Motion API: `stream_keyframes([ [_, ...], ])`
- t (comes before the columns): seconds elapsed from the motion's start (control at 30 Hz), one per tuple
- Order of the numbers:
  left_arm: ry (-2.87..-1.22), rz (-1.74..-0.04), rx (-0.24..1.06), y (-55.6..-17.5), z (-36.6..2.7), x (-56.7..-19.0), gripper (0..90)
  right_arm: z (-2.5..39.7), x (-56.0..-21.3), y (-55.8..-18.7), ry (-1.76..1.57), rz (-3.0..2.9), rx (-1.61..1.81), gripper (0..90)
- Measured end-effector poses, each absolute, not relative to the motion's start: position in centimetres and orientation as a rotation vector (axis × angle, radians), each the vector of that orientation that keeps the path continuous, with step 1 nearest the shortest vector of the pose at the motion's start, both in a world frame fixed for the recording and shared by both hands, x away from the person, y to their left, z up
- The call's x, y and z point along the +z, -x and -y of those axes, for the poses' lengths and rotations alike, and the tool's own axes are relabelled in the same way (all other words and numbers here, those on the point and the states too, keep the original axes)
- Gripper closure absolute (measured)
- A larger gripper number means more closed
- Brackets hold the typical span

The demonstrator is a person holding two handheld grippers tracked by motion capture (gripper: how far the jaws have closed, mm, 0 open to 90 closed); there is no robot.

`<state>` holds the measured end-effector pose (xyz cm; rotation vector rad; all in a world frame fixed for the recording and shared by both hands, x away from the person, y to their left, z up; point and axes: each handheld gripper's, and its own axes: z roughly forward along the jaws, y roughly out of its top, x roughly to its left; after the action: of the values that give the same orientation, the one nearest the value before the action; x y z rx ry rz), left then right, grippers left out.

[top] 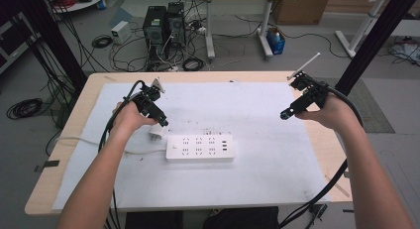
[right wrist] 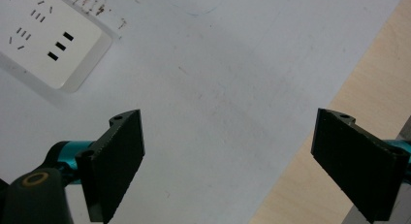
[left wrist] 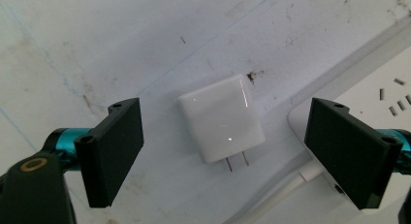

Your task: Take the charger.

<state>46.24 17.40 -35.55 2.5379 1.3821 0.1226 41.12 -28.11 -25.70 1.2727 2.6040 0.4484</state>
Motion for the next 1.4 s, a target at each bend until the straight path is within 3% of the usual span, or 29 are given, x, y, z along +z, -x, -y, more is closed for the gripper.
stream_keyframes([
  [0.57,-2.580,-1.530,0.045,-46.4,-16.6,-39.5,14.5,28.8,-26.8,-41.0,-1.285,-2.613,0.452,11.3],
  [0.73,-2.588,-1.551,0.037,-46.4,-16.5,-40.0,17.1,28.8,-26.9,-41.1,-1.283,-2.612,0.452,11.3],
  [0.9,-2.581,-1.602,0.030,-46.5,-16.6,-40.1,25.8,28.8,-27.0,-41.1,-1.290,-2.614,0.452,11.3],
  [1.4,-2.555,-1.666,-0.014,-46.8,-16.6,-40.6,33.5,28.8,-27.3,-41.2,-1.293,-2.617,0.454,11.3],
])
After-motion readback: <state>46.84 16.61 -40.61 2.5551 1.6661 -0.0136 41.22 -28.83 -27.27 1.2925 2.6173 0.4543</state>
